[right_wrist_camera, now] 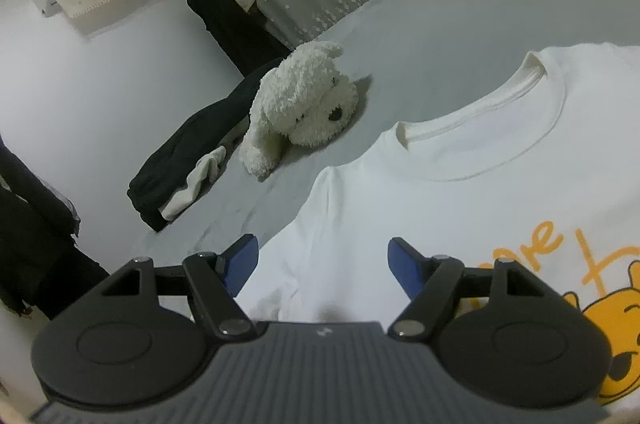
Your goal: Fold clothes
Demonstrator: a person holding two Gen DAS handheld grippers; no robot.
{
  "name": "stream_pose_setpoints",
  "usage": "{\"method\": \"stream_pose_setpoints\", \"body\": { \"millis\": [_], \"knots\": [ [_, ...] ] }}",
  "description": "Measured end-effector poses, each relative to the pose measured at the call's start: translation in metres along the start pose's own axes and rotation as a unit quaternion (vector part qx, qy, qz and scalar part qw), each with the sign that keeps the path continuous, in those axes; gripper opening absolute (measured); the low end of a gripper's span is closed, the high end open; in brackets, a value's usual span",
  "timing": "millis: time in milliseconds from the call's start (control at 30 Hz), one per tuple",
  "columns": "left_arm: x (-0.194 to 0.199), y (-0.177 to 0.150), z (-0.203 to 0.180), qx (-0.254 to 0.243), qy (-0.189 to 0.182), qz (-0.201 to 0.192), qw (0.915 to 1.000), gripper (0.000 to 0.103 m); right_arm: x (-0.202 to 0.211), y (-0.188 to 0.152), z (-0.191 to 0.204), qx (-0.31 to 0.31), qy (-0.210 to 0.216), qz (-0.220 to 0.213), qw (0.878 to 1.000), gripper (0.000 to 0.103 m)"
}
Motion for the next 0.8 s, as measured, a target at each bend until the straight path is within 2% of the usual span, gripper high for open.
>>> {"method": "stream_pose_setpoints", "body": {
  "millis": [167, 300, 367, 467, 500, 567, 633, 700, 800],
  "knots": [
    [0.008, 0.019, 0.024, 0.016, 0.035, -0.025, 0.9989, 0.004, 0.0, 0.001, -0.002, -0.002, -0.002, -0.003, 1.0, 0.075],
    [0.018, 0.044, 0.057, 0.058, 0.065, -0.051, 0.9949, 0.004, 0.0, 0.001, -0.005, -0.006, -0.003, -0.003, 1.0, 0.075],
    [0.021, 0.058, 0.075, 0.084, 0.091, -0.063, 0.9903, 0.005, 0.0, 0.001, -0.005, -0.006, -0.003, -0.002, 1.0, 0.075],
    [0.019, 0.079, 0.101, 0.123, 0.151, -0.078, 0.9778, 0.018, 0.0, 0.001, -0.005, -0.006, -0.002, -0.003, 1.0, 0.075],
    [0.018, 0.085, 0.107, 0.13, 0.175, -0.081, 0.9726, 0.031, 0.0, 0.001, -0.005, -0.006, -0.002, -0.003, 1.0, 0.075],
    [0.02, 0.095, 0.115, 0.142, 0.202, -0.098, 0.964, 0.048, 0.0, 0.001, -0.005, -0.006, -0.001, -0.003, 1.0, 0.075],
    [0.026, 0.101, 0.115, 0.149, 0.199, -0.115, 0.9617, 0.05, 0.0, 0.002, -0.006, -0.007, -0.002, -0.004, 1.0, 0.075],
    [0.029, 0.101, 0.108, 0.153, 0.176, -0.119, 0.9651, 0.059, 0.0, 0.002, -0.007, -0.008, -0.003, -0.004, 1.0, 0.075],
    [0.03, 0.096, 0.092, 0.152, 0.137, -0.121, 0.9712, 0.065, 0.001, 0.003, -0.009, -0.011, -0.006, -0.005, 1.0, 0.075]
  ]
}}
Point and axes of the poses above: each gripper's, at about its wrist camera, not at the fingertips, and x roughly against the way its jaws point, z to its left, y to its top, the point moved 4 cm from there along -x, roughly the way its jaws point, and after that the axes turned 6 degrees about x, right-handed, at the moved point
